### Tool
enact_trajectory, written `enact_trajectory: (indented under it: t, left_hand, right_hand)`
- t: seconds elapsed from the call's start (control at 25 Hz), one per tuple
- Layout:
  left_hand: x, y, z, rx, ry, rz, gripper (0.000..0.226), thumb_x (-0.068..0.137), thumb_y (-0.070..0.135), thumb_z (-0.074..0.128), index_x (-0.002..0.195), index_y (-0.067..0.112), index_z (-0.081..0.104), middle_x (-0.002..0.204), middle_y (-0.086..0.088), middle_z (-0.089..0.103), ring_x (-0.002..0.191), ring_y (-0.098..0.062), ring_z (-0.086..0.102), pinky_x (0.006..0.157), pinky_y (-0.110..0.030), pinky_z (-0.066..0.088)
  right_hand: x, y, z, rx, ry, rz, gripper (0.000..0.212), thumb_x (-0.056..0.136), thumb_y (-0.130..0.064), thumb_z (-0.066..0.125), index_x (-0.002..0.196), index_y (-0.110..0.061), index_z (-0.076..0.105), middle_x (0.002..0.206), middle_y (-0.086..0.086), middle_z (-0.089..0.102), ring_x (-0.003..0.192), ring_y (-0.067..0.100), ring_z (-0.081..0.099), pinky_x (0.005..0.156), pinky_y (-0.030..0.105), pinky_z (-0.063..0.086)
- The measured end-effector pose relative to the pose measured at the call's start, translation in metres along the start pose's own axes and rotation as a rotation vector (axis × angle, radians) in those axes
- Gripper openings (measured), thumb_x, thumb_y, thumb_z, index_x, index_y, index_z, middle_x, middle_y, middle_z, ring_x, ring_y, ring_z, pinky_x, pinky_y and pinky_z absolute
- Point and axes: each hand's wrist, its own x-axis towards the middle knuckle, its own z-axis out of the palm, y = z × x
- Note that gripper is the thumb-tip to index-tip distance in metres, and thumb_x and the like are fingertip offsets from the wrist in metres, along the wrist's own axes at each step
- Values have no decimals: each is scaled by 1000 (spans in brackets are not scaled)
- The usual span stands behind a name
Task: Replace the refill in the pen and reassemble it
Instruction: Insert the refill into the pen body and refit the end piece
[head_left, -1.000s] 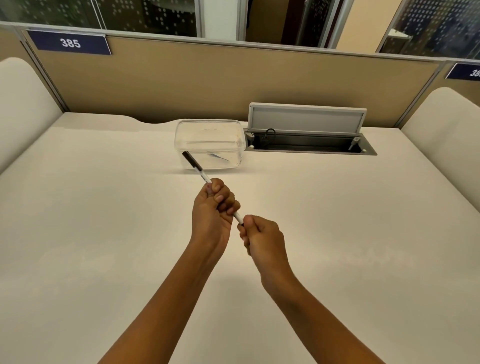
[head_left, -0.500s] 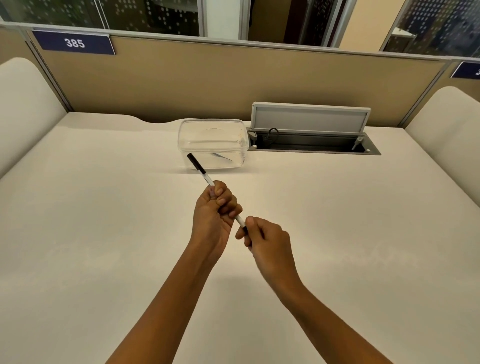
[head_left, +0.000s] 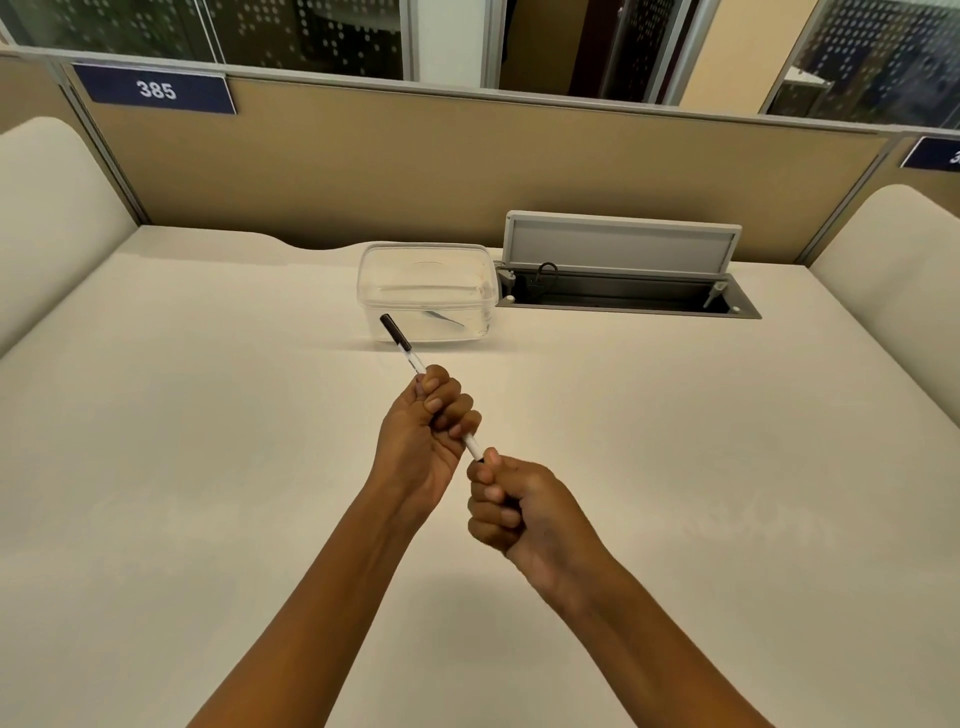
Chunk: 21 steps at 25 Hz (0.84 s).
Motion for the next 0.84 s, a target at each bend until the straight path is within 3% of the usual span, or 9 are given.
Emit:
enact_trajectory:
  t: [0.08, 0.12, 0.2, 0.32, 0.48, 0.64, 0.76, 0.84]
  left_hand:
    - [-2, 1, -1, -16, -31, -14, 39, 93, -6, 17, 65, 16, 33, 46, 8, 34, 37, -5, 28, 40, -16, 26]
    - [-3, 2, -1, 20, -36, -8, 39, 91, -8, 16, 65, 16, 33, 46, 8, 34, 37, -5, 28, 41, -15, 26]
    - [-4, -1, -2, 186, -22, 35, 38, 91, -9, 16, 66, 15, 33, 47, 8, 35, 39, -5, 29, 42, -16, 29]
    - [-6, -11, -8, 439, -23, 129, 37, 101, 2, 20, 71, 12, 41, 55, 5, 43, 48, -9, 38, 52, -20, 41]
    - [-7, -18, -21, 749, -9, 238, 37, 103, 14, 27, 82, 11, 58, 74, 1, 61, 73, -16, 61, 80, -29, 54]
    - [-11, -23, -27, 1010, 92, 274, 35, 103, 19, 31, 95, 17, 65, 93, 3, 67, 86, -14, 64, 85, -27, 51]
    - [-13, -34, -42, 1337, 142, 337, 29, 101, 22, 36, 112, 21, 64, 113, 9, 65, 102, -7, 59, 88, -16, 42]
    - [-15, -42, -58, 1542, 155, 382, 29, 100, 21, 38, 120, 22, 59, 123, 7, 59, 112, -9, 53, 91, -16, 36]
  right_hand:
    - [-3, -3, -1, 264, -86, 137, 38, 97, -12, 37, 61, -10, 48, 48, -3, 35, 34, 4, 24, 36, 16, 18]
    - [-3, -2, -3, 253, -96, 137, 37, 97, -12, 38, 62, -9, 49, 49, -3, 36, 34, 4, 25, 36, 16, 19]
    - [-2, 1, -8, -36, -49, 28, 36, 99, -17, 39, 67, -10, 53, 52, -3, 41, 38, 6, 29, 38, 15, 25]
    - [2, 11, -17, -554, 152, -207, 37, 99, -25, 42, 71, -13, 64, 58, -2, 52, 46, 8, 41, 48, 17, 37]
    - [5, 18, -30, -672, 296, -390, 24, 94, -23, 54, 83, -13, 73, 66, 0, 65, 54, 9, 53, 53, 17, 46]
    - [3, 23, -43, -807, 421, -575, 5, 83, -22, 70, 84, -19, 74, 69, -6, 70, 59, 6, 62, 58, 14, 51]
    - [0, 30, -54, -918, 571, -803, 4, 80, -16, 73, 83, -17, 73, 73, -7, 70, 71, 6, 64, 62, 9, 50]
    - [-1, 35, -61, -946, 629, -891, 4, 79, -13, 73, 82, -16, 73, 72, -6, 69, 69, 9, 64, 60, 13, 51]
